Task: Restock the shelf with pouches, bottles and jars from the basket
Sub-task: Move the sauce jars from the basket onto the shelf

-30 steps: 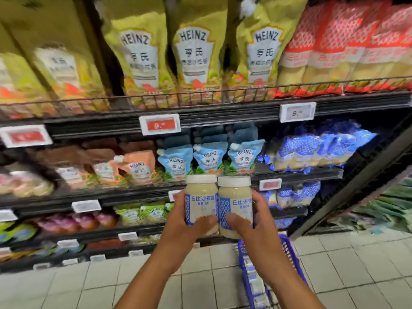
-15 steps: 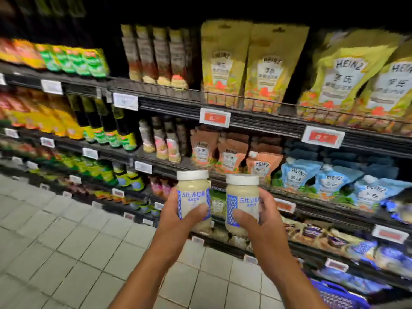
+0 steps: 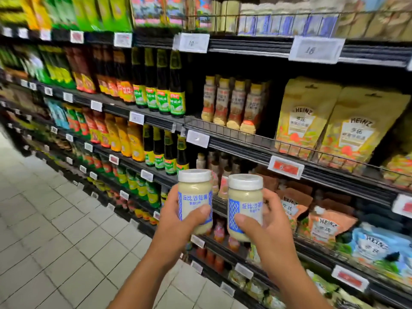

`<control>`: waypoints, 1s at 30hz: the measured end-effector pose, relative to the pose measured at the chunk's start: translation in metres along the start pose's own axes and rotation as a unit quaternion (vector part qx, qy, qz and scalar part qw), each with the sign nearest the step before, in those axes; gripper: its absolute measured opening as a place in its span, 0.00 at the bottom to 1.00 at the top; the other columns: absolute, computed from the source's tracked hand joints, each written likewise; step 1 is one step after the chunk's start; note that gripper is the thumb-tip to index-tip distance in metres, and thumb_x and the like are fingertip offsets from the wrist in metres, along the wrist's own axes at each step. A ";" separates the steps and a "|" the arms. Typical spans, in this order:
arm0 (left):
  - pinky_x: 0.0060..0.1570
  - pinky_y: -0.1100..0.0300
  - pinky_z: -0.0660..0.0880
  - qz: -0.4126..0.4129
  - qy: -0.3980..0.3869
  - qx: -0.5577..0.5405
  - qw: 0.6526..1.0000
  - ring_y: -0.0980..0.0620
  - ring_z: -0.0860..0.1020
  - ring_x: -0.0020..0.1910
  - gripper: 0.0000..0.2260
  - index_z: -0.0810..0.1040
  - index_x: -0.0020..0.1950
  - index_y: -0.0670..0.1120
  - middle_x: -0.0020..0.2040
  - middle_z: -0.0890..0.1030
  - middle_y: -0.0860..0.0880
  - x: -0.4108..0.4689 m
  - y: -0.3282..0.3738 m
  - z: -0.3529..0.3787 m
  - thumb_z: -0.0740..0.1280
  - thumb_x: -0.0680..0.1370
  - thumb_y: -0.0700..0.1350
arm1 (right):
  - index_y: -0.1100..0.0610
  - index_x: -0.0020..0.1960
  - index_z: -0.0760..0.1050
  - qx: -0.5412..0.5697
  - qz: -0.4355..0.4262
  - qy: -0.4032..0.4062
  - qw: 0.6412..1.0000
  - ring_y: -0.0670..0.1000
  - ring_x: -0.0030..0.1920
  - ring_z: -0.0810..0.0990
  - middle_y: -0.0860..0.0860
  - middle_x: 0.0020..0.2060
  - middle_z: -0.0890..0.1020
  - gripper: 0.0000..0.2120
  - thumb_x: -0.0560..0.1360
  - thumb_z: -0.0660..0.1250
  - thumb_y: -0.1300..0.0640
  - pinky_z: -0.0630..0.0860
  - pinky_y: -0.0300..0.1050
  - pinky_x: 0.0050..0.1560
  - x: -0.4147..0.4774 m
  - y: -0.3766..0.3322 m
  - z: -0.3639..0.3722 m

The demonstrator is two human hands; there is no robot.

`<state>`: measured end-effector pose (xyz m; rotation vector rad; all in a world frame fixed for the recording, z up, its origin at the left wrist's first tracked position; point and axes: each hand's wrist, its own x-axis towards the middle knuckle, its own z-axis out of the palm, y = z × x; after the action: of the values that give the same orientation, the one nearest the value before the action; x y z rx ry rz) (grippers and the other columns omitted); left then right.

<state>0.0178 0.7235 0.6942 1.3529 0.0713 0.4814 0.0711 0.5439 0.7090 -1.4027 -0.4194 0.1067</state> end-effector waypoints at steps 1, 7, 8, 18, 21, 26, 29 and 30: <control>0.39 0.58 0.79 0.012 0.008 0.003 1.000 0.51 0.82 0.43 0.28 0.79 0.58 0.54 0.48 0.85 0.47 0.010 0.005 -0.002 0.80 0.62 0.62 | 0.47 0.61 0.71 0.001 -0.015 -0.006 1.000 0.52 0.44 0.87 0.51 0.50 0.86 0.32 0.59 0.77 0.49 0.82 0.43 0.37 0.011 -0.006 0.004; 0.41 0.57 0.79 0.083 0.019 -0.003 0.996 0.50 0.83 0.45 0.26 0.80 0.55 0.57 0.48 0.85 0.46 0.080 0.044 -0.010 0.79 0.62 0.65 | 0.50 0.60 0.72 0.006 -0.094 -0.019 0.995 0.49 0.44 0.86 0.52 0.48 0.87 0.34 0.56 0.78 0.48 0.80 0.41 0.40 0.083 -0.046 0.028; 0.41 0.57 0.79 0.093 0.017 -0.003 0.995 0.49 0.83 0.45 0.26 0.80 0.55 0.57 0.48 0.85 0.46 0.093 0.052 -0.010 0.79 0.62 0.65 | 0.51 0.60 0.73 0.012 -0.104 -0.023 0.994 0.49 0.44 0.86 0.52 0.47 0.87 0.35 0.55 0.78 0.48 0.80 0.40 0.39 0.097 -0.054 0.032; 0.43 0.52 0.81 0.195 -0.019 -0.002 0.981 0.42 0.84 0.50 0.20 0.81 0.56 0.51 0.53 0.85 0.41 0.213 0.145 0.008 0.75 0.67 0.56 | 0.52 0.57 0.74 -0.003 -0.217 -0.065 0.974 0.52 0.42 0.87 0.53 0.46 0.88 0.34 0.53 0.78 0.47 0.80 0.40 0.37 0.216 -0.148 0.062; 0.51 0.45 0.81 0.236 -0.032 0.011 0.971 0.39 0.83 0.54 0.21 0.80 0.58 0.50 0.55 0.85 0.42 0.243 0.172 0.011 0.74 0.68 0.56 | 0.51 0.55 0.74 -0.012 -0.245 -0.070 0.967 0.51 0.39 0.87 0.51 0.43 0.88 0.33 0.52 0.77 0.46 0.79 0.37 0.34 0.240 -0.174 0.066; 0.55 0.48 0.81 0.280 -0.077 0.033 0.956 0.41 0.83 0.57 0.21 0.80 0.60 0.48 0.57 0.85 0.43 0.287 0.214 0.014 0.72 0.70 0.55 | 0.52 0.55 0.74 -0.044 -0.272 -0.074 0.958 0.50 0.40 0.87 0.49 0.42 0.88 0.33 0.52 0.80 0.50 0.81 0.39 0.36 0.276 -0.213 0.075; 0.47 0.54 0.81 0.295 -0.103 0.043 0.949 0.44 0.84 0.52 0.18 0.81 0.57 0.50 0.53 0.86 0.44 0.312 0.236 0.017 0.72 0.70 0.55 | 0.53 0.54 0.73 -0.073 -0.283 -0.058 0.955 0.49 0.39 0.88 0.49 0.41 0.88 0.31 0.54 0.80 0.53 0.81 0.40 0.35 0.295 -0.232 0.080; 0.47 0.52 0.81 0.297 -0.110 0.043 0.947 0.43 0.84 0.52 0.20 0.81 0.58 0.48 0.53 0.86 0.43 0.322 0.242 0.018 0.72 0.69 0.55 | 0.53 0.54 0.73 -0.086 -0.286 -0.048 0.953 0.49 0.39 0.87 0.49 0.40 0.88 0.31 0.54 0.80 0.52 0.81 0.41 0.35 0.301 -0.238 0.081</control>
<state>0.2425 0.8597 0.9996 1.4993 -0.5213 0.8329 0.2797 0.6732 1.0152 -1.3972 -0.9183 -0.3427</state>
